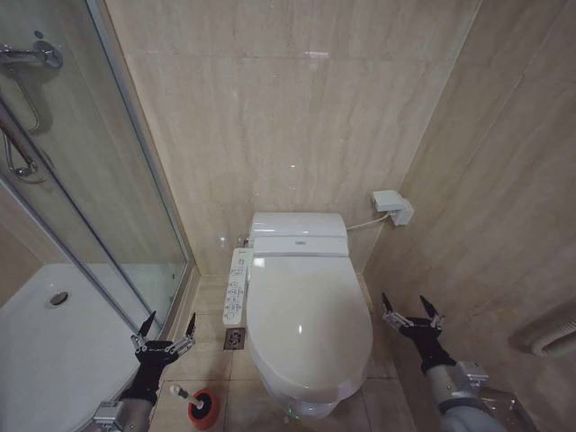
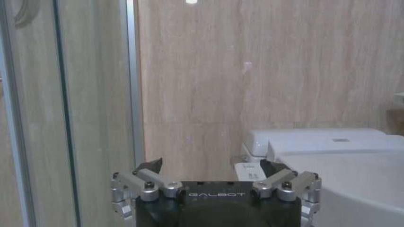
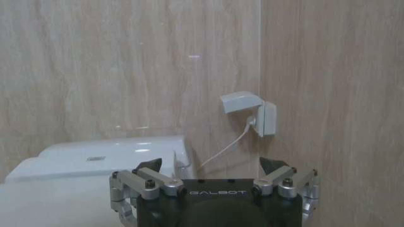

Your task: Open the toilet lid, clean the toilet bowl with a toilet brush, close the toilet lid, and flush.

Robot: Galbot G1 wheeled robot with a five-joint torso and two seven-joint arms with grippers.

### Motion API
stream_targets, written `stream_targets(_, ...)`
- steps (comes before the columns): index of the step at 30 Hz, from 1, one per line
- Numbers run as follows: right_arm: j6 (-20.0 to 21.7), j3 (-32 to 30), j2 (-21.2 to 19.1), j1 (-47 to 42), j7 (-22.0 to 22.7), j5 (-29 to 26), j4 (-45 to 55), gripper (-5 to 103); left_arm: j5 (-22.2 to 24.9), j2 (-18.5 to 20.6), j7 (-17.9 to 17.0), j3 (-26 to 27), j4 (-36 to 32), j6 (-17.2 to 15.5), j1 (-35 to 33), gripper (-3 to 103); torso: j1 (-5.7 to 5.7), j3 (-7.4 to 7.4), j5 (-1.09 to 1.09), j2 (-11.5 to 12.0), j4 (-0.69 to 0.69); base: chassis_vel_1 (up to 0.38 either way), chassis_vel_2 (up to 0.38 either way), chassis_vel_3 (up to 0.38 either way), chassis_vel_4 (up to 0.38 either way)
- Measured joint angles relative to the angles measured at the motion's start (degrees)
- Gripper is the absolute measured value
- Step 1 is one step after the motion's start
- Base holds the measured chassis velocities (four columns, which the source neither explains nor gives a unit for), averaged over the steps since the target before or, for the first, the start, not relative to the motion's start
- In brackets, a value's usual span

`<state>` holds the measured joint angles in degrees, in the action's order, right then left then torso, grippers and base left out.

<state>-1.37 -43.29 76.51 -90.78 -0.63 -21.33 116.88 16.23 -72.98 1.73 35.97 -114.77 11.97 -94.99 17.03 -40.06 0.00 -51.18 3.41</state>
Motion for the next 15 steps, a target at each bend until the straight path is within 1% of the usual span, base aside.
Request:
stream_targets(8, -0.06, -0.64, -1.96, 1.09, -1.15, -1.59, -0.64, 100, 0.00, 0.00, 0.00, 0.00, 0.00, 0.00, 0.00, 100, 0.01, 0.00, 0.00, 0.00, 0.00, 0.000, 0.000, 0.000, 0.000)
stream_targets(15, -0.19, -0.78, -2.85, 1.78, -2.01, -2.12, -1.36, 100, 0.00, 0.00, 0.00, 0.00, 0.00, 0.00, 0.00, 100, 0.01, 0.00, 0.01, 0.00, 0.00, 0.000, 0.000, 0.000, 0.000)
